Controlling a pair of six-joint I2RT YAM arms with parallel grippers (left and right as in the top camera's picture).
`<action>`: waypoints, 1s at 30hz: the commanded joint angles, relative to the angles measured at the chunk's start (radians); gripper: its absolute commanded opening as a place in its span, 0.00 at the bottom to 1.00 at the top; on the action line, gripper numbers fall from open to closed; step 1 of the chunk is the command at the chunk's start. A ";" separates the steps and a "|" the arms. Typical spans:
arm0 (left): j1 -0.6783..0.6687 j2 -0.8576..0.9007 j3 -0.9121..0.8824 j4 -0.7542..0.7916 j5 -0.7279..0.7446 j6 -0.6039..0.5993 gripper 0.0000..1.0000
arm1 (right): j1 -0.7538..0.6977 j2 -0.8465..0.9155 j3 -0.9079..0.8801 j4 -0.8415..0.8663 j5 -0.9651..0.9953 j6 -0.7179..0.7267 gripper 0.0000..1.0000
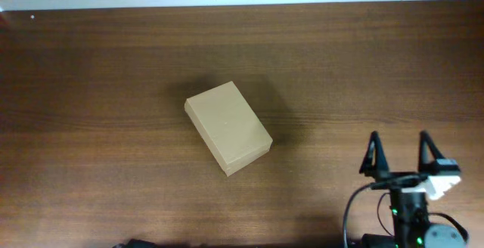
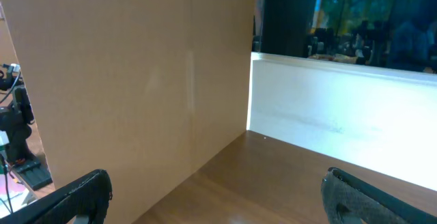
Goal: Pack container
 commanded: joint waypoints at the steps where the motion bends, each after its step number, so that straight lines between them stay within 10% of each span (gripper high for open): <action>1: -0.005 -0.007 -0.004 -0.002 -0.004 -0.010 0.99 | -0.010 -0.011 -0.085 0.015 -0.029 0.002 0.99; 30: -0.005 -0.007 -0.004 -0.002 -0.004 -0.010 0.99 | -0.010 -0.011 -0.338 0.129 -0.045 0.002 0.99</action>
